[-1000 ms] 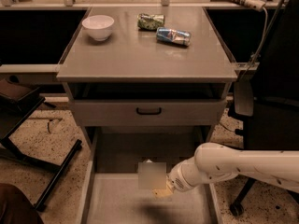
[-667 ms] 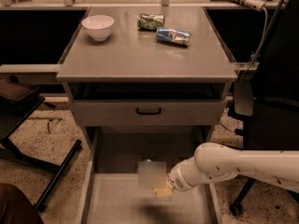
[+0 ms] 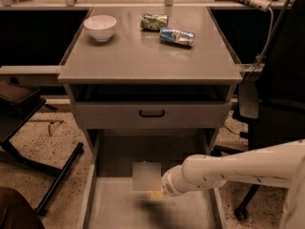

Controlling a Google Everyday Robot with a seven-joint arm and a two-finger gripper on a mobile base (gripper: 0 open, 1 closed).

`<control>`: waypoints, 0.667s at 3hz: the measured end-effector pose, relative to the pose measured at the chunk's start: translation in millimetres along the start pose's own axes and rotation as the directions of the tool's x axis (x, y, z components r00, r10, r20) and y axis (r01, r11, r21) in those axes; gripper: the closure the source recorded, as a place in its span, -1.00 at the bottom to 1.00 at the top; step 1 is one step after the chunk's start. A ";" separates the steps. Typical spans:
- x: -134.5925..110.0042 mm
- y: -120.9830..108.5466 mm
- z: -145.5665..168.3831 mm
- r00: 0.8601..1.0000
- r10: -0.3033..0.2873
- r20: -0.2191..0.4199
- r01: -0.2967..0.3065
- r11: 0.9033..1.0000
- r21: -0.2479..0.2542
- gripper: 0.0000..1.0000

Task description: Place 7up can into middle drawer

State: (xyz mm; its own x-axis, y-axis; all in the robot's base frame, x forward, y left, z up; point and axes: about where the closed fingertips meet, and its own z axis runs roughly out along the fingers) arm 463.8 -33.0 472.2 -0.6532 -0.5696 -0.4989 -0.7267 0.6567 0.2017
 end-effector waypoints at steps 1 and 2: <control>-11.1 -2.6 26.1 1.000 -0.026 0.009 0.026 0.997 0.068 1.00; -14.6 -5.9 46.4 0.998 -0.064 -0.005 0.064 0.989 0.133 1.00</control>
Offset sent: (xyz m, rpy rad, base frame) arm 0.0341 0.0462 -0.0533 -0.1837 -0.1651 0.0128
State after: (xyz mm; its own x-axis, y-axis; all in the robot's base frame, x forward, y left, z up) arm 487.5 -5.6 439.2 -0.6066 -0.6130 -0.5063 -0.7322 0.6789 0.0554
